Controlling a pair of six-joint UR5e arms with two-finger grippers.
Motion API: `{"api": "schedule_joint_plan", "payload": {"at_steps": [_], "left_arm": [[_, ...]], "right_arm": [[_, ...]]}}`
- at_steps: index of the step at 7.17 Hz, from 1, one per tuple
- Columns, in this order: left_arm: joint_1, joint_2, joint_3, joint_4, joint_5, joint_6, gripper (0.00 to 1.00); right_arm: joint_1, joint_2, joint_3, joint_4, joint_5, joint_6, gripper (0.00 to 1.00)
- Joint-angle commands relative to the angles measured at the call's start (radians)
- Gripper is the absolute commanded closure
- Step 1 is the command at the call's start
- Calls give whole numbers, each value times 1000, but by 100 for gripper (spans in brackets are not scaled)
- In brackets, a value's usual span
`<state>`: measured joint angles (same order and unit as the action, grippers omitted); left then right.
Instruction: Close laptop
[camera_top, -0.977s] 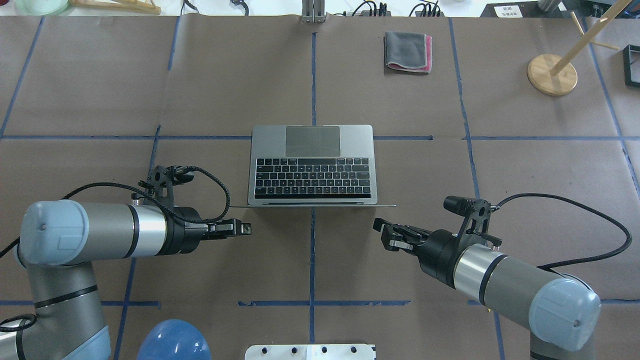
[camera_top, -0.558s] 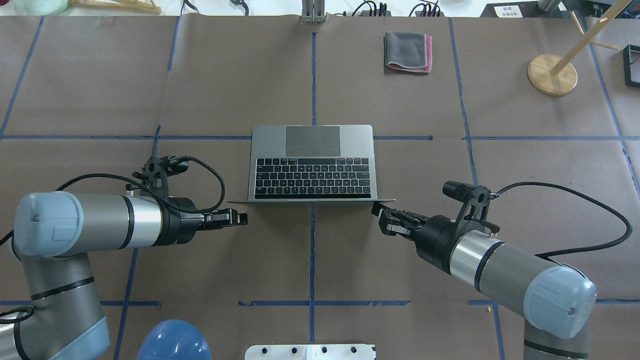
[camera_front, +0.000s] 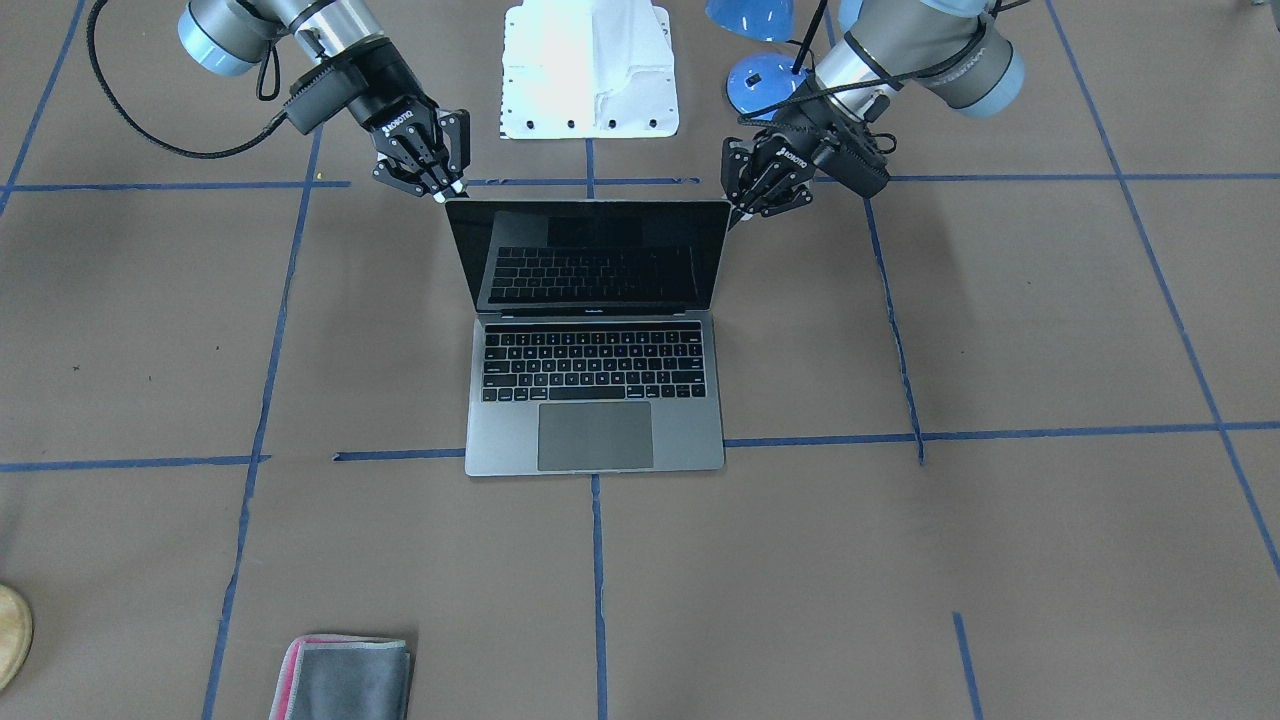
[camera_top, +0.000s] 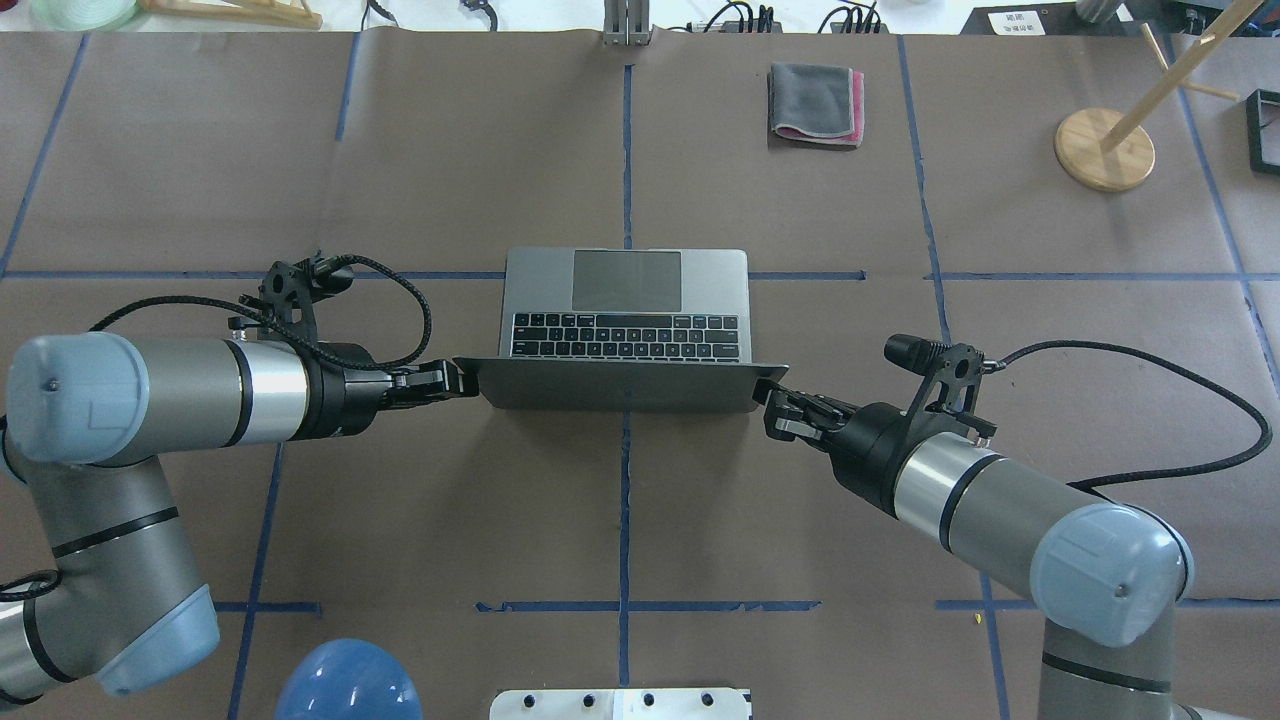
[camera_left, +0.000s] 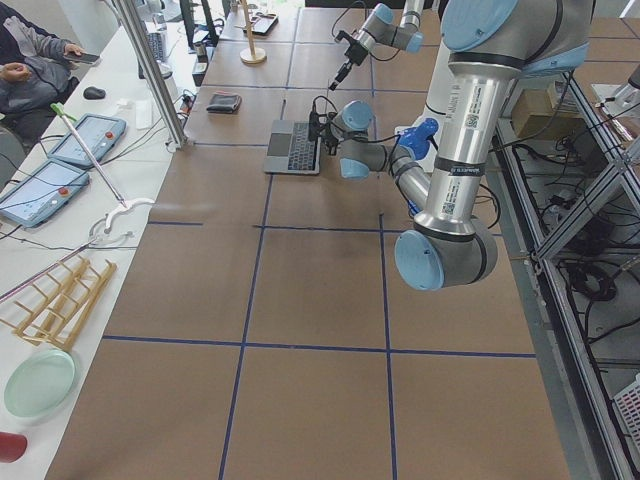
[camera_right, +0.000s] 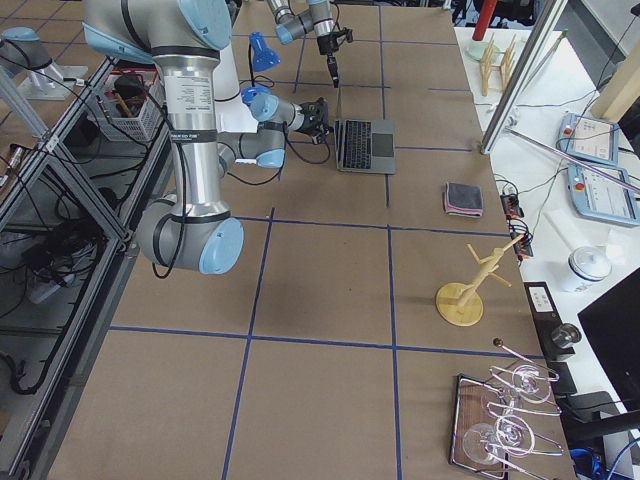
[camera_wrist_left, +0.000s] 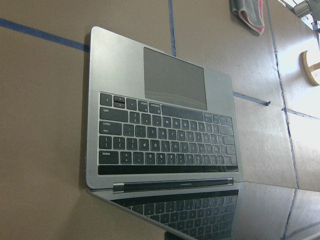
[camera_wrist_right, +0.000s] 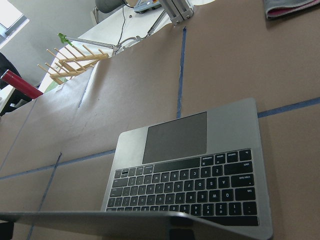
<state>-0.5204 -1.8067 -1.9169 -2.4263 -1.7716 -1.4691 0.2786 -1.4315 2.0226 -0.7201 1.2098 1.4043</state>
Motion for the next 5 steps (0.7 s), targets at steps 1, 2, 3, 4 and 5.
{"api": "schedule_joint_plan", "payload": {"at_steps": [1,2,3,4,5], "left_arm": [[-16,-28,6,36,0,-22,100],[-26,-29,7,39,0,-22,100],[-36,-39,9,42,0,-23,100],[-41,-52,18,43,0,-23,100],[-46,-62,33,43,0,-23,100]], "right_arm": [[27,51,-9,-90,8,43,97],[36,51,-10,-94,10,44,97],[48,51,-13,-96,10,45,97],[66,52,-33,-96,25,45,97],[95,103,-79,-96,49,45,97]]}}
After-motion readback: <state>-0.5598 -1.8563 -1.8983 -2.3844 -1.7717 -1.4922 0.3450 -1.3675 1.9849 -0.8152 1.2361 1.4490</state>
